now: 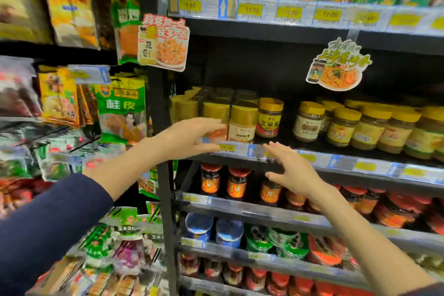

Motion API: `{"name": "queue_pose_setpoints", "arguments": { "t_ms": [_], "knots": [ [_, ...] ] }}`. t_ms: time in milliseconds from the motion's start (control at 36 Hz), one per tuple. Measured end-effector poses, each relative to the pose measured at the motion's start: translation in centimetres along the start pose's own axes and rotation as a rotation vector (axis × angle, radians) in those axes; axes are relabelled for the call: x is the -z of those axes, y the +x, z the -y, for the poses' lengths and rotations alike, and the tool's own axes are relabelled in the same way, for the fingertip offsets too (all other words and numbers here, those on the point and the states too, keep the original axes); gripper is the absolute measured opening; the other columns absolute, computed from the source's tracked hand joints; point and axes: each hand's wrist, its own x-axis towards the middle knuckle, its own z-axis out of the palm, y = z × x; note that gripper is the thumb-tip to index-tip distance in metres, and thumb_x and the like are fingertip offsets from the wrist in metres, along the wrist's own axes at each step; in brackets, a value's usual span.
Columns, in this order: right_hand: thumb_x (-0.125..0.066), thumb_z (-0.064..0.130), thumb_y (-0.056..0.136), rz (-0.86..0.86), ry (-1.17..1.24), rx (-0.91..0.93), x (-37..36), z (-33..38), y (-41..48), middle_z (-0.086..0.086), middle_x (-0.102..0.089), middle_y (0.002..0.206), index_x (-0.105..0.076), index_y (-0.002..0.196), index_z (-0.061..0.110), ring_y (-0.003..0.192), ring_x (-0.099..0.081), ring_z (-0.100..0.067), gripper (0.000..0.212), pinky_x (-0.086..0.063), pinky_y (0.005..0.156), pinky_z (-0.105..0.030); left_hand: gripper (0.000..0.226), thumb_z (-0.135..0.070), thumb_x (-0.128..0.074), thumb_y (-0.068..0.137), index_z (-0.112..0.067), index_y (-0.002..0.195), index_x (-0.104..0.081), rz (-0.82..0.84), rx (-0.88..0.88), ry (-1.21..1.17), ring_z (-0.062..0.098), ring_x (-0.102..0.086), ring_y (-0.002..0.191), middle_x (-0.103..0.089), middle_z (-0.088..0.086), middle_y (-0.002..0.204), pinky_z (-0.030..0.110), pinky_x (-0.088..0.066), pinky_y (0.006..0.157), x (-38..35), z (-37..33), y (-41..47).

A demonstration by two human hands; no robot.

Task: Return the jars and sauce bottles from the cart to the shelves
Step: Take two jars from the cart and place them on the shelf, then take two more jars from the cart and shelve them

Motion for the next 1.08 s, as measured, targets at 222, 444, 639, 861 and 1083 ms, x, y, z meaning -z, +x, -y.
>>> {"name": "queue_pose_setpoints", "arguments": {
  "t_ms": [222, 444, 639, 861, 1083],
  "knots": [
    [-0.056, 0.04, 0.09, 0.151, 0.029, 0.065, -1.2, 3.5, -6.3, -0.002, -0.029, 0.153, -0.026, 0.146, 0.021, 0.141, -0.026, -0.017, 0.066, -0.027, 0.113, -0.034, 0.068, -0.051, -0.044, 0.092, -0.025, 0.149, -0.018, 0.167, 0.225, -0.014, 0.011, -0.028, 0.14, -0.023, -0.008, 0.154, 0.029, -0.029, 0.112, -2.2, -3.1, -11.0],
    [-0.059, 0.034, 0.089, 0.303, 0.022, 0.197, -3.8, 10.0, -9.6, -0.001, -0.031, 0.152, -0.024, 0.146, 0.017, 0.138, -0.03, -0.017, 0.069, -0.027, 0.109, -0.03, 0.066, -0.049, -0.043, 0.093, -0.023, 0.149, -0.02, 0.269, 0.402, 0.033, 0.011, -0.029, 0.139, -0.025, -0.006, 0.154, 0.025, -0.026, 0.109, -1.6, -4.7, -23.6],
    [-0.057, 0.03, 0.09, 0.37, -0.026, 0.414, -4.8, 19.7, -7.7, 0.001, -0.029, 0.152, -0.019, 0.148, 0.021, 0.139, -0.029, -0.018, 0.07, -0.033, 0.108, -0.032, 0.071, -0.049, -0.048, 0.091, -0.018, 0.149, -0.019, 0.341, 0.659, 0.102, 0.015, -0.035, 0.136, -0.03, -0.001, 0.152, 0.029, -0.033, 0.106, 1.3, -3.5, -34.5],
    [-0.058, 0.03, 0.09, 0.421, -0.006, 0.621, -8.4, 32.4, -4.3, 0.003, -0.025, 0.154, -0.018, 0.148, 0.023, 0.141, -0.025, -0.015, 0.071, -0.027, 0.112, -0.032, 0.069, -0.039, -0.054, 0.09, -0.017, 0.147, -0.023, 0.323, 0.971, 0.132, 0.016, -0.034, 0.136, -0.031, 0.0, 0.152, 0.026, -0.029, 0.108, 5.0, 0.4, -47.0],
    [-0.057, 0.041, 0.089, 0.454, 0.021, 0.766, -12.3, 45.6, -1.6, 0.0, -0.027, 0.153, -0.018, 0.149, 0.022, 0.14, -0.027, -0.017, 0.074, -0.029, 0.111, -0.031, 0.07, -0.046, -0.052, 0.09, -0.018, 0.148, -0.022, 0.361, 1.187, 0.152, 0.015, -0.034, 0.137, -0.029, -0.001, 0.152, 0.026, -0.03, 0.107, 9.5, 5.3, -58.3]
  ]
}}
